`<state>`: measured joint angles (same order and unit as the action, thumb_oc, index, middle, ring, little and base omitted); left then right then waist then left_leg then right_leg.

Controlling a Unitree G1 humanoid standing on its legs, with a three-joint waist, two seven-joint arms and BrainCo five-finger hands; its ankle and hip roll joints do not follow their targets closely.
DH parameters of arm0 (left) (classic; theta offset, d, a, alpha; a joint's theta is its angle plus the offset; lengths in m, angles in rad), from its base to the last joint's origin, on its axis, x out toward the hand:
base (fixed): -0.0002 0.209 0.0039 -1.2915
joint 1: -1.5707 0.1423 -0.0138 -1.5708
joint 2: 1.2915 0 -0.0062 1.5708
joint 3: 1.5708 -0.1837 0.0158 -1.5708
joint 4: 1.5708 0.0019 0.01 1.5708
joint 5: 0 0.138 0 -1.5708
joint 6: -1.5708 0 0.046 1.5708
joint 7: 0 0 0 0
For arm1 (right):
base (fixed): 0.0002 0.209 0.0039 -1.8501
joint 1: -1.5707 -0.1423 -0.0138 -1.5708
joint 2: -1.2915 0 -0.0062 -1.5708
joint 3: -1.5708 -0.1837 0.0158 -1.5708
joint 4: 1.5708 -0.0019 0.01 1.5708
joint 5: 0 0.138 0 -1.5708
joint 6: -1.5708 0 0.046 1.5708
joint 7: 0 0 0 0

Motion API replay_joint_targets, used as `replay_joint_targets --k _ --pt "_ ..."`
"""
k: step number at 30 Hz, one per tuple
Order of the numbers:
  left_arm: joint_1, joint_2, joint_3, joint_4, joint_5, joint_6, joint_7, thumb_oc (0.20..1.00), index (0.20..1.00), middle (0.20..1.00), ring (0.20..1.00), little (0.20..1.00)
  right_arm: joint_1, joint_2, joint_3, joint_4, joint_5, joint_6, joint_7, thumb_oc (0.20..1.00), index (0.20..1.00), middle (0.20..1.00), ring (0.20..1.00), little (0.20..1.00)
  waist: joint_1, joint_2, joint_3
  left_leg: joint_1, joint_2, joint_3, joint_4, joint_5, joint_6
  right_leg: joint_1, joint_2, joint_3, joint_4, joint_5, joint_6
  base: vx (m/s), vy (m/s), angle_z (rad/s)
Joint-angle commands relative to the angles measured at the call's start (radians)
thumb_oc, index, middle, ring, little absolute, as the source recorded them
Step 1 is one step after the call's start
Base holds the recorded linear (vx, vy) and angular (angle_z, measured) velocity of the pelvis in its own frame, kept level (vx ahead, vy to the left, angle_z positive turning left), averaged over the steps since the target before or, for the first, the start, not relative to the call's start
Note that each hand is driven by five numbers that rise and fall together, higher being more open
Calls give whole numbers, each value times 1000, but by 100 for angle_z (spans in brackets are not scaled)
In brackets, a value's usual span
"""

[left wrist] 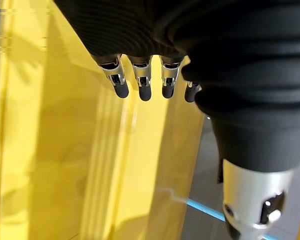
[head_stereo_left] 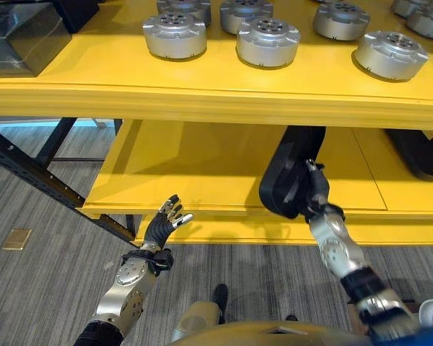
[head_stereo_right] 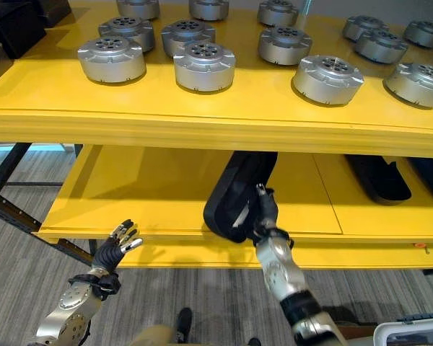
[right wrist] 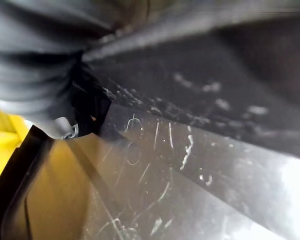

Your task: Move parts from the plastic box to the shelf.

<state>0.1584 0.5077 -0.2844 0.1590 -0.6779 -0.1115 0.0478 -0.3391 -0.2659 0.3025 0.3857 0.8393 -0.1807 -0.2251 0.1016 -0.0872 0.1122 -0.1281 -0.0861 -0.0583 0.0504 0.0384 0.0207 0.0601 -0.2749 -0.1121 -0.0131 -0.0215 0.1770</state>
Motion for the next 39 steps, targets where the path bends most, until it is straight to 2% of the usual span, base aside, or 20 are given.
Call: replay_joint_targets --k 1,3,4,5,9,12,18,20,23,29,31,34,39 --pt "-14 32 -17 -114 -19 -21 -27 1000 1000 1000 1000 1000 -172 -94 19 -3 -11 -34 -28 200 200 200 200 200 7 20 20 -41 125 -6 75 -64 -66 -96 29 -6 63 62 -21 -177 -73 2" --pt "-80 71 -62 -130 -55 -33 -22 1000 1000 1000 1000 1000 -409 -178 43 117 1 -27 -55 200 200 200 200 200 12 32 104 -132 139 -15 137 -54 -83 -205 42 0 154 37 -33 -330 -89 -1" --pt "-83 70 -62 -129 -55 -34 -22 1000 1000 1000 1000 1000 -413 -179 43 120 2 -28 -54 200 200 200 200 200 12 33 104 -137 139 -15 141 -56 -83 -210 42 1 159 35 -33 -342 -62 -7" --pt "-124 86 -76 -137 -68 -44 -15 1000 1000 1000 1000 1000 -546 -229 59 206 8 -20 -71 200 200 200 200 200 12 44 149 -193 142 -21 194 -58 -91 -275 45 5 228 17 -40 -164 -26 8" --pt "-158 80 -90 -156 -75 -53 -7 1000 1000 1000 1000 1000 -713 -280 82 337 11 -5 -83 200 200 200 200 200 11 62 182 -291 144 -26 289 -74 -102 -380 52 11 346 -18 -48 -151 -16 3" --pt "-182 68 -106 -162 -82 -55 7 1000 1000 1000 1000 1000 -881 -328 119 511 -10 14 -104 200 200 200 200 200 16 80 216 -398 153 -34 368 -85 -108 -503 59 18 463 -55 -63 -142 -38 2" --pt "-203 48 -129 -163 -73 -57 25 1000 1000 1000 1000 1000 -1007 -395 159 694 -58 28 -122 200 200 200 200 200 25 105 242 -513 153 -43 453 -102 -112 -629 56 23 574 -96 -74 -54 -30 4" --pt "-212 48 -136 -160 -70 -59 26 1000 1000 1000 1000 1000 -1026 -407 169 723 -62 29 -126 200 200 200 200 200 26 107 244 -524 153 -45 457 -102 -112 -642 57 22 582 -99 -76 -20 -25 7" --pt "-235 51 -163 -153 -60 -61 31 1000 1000 1000 1000 1000 -1095 -470 201 825 -103 40 -132 200 200 200 200 200 36 121 256 -565 151 -55 457 -98 -111 -692 55 21 608 -109 -76 -10 -39 2" --pt "-257 49 -183 -146 -52 -67 34 1000 1000 1000 1000 1000 -1126 -511 238 870 -149 50 -131 200 200 200 200 200 36 124 263 -583 145 -60 450 -93 -110 -705 53 17 611 -114 -75 6 -25 8" --pt "-272 49 -186 -137 -35 -78 40 1000 1000 1000 1000 1000 -1143 -554 314 899 -286 73 -122 200 200 200 200 200 38 122 273 -589 139 -67 447 -89 -109 -708 51 8 613 -116 -76 18 -30 6" --pt "-274 48 -185 -134 -30 -81 41 1000 1000 1000 1000 1000 -1144 -572 331 905 -320 77 -120 200 200 200 200 200 39 124 274 -590 139 -69 445 -88 -108 -707 48 4 612 -116 -75 10 -15 5" --pt "-286 51 -179 -122 -22 -102 38 1000 1000 1000 1000 1000 -1178 -628 403 949 -468 102 -111 200 200 200 200 200 49 126 277 -592 132 -79 440 -84 -105 -706 45 -3 615 -118 -74 14 -11 8"
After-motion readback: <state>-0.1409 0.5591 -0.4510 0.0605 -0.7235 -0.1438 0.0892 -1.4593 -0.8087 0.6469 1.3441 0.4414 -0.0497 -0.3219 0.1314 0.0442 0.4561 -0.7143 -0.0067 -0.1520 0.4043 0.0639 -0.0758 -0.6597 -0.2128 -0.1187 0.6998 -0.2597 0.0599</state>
